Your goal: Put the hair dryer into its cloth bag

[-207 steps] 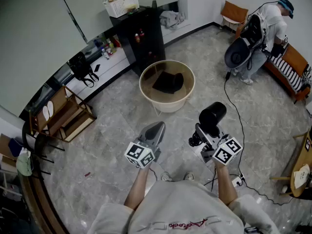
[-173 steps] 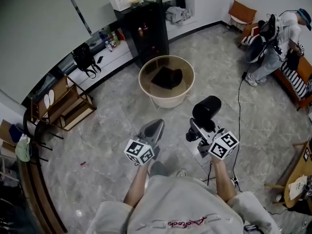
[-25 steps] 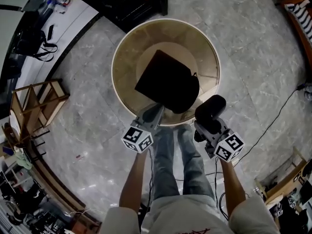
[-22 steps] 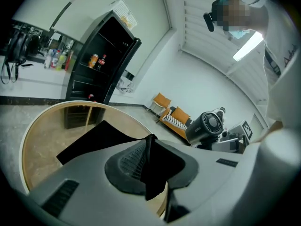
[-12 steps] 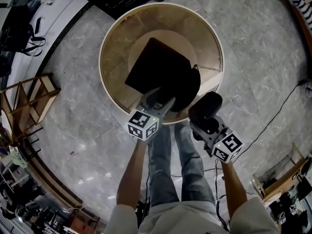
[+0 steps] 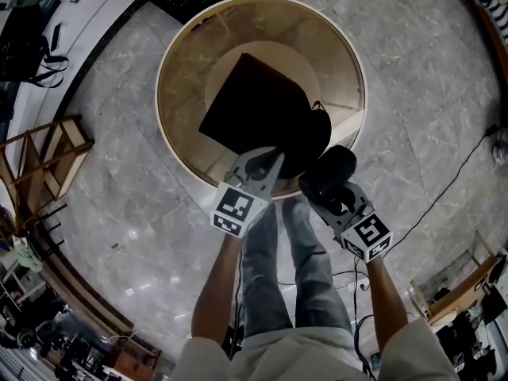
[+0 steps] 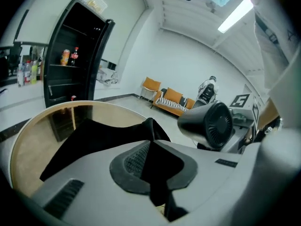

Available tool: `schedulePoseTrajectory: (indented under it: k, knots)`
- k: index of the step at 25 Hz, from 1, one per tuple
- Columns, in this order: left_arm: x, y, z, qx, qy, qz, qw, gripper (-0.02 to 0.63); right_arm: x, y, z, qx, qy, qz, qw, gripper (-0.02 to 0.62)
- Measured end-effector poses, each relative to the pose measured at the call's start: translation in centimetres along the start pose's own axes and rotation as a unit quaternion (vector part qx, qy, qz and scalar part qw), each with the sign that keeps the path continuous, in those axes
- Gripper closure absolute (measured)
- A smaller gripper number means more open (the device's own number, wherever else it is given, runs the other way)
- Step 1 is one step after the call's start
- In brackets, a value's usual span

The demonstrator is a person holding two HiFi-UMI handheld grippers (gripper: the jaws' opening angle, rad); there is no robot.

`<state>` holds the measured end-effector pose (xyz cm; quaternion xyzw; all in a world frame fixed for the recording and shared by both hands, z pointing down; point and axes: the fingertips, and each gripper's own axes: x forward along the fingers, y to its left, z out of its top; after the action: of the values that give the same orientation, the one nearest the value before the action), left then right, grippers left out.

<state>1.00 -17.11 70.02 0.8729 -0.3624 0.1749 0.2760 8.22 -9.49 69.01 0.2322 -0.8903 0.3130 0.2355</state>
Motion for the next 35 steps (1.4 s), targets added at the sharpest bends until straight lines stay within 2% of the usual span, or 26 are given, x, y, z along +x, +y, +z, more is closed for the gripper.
schedulePoseTrajectory:
  k: [5, 10, 14, 18, 23, 26, 29, 30, 35]
  knots:
    - [-1.5, -1.9, 1.7, 0.037, -0.008, -0.006, 0.9993, 0.565, 1.6, -0.5, -0.9, -0.059, 0.076, -0.008, 0.995, 0.387]
    - [-2.1, -3.1, 2.5, 0.051, -0.013, -0.014, 0.9985, 0.565, 2.6, -1.7, -2.2, -0.118, 0.170, -0.020, 0.978, 0.387]
    - [-2.0, -3.6, 2.8, 0.047, -0.021, -0.024, 0.9984, 0.565, 3.3, -1.7, -3.8, -0.131, 0.234, -0.003, 0.963, 0.387]
    - [-2.2, -4.2, 3.4, 0.065, -0.019, -0.036, 0.9971, 0.565, 3.7, -1.4, -4.9, -0.129, 0.284, 0.023, 0.950, 0.387]
    - [-2.3, -4.4, 3.3, 0.074, -0.019, -0.049, 0.9959, 0.565, 3.8, -0.3, -6.5, -0.151, 0.348, 0.080, 0.922, 0.387]
    - [-2.2, -4.5, 2.9, 0.073, -0.017, -0.056, 0.9957, 0.565, 3.2, 1.0, -7.1, -0.199, 0.372, 0.131, 0.897, 0.387]
    - [-2.2, -4.8, 2.7, 0.072, -0.012, -0.069, 0.9949, 0.565, 2.9, 2.1, -7.5, -0.247, 0.382, 0.159, 0.876, 0.387]
    - [-2.1, -4.8, 2.6, 0.073, -0.009, -0.073, 0.9946, 0.565, 3.1, 2.3, -7.4, -0.247, 0.381, 0.163, 0.876, 0.387]
    - [-2.5, -4.5, 2.1, 0.078, 0.005, -0.078, 0.9939, 0.565, 4.4, 1.9, -6.4, -0.198, 0.361, 0.149, 0.899, 0.387]
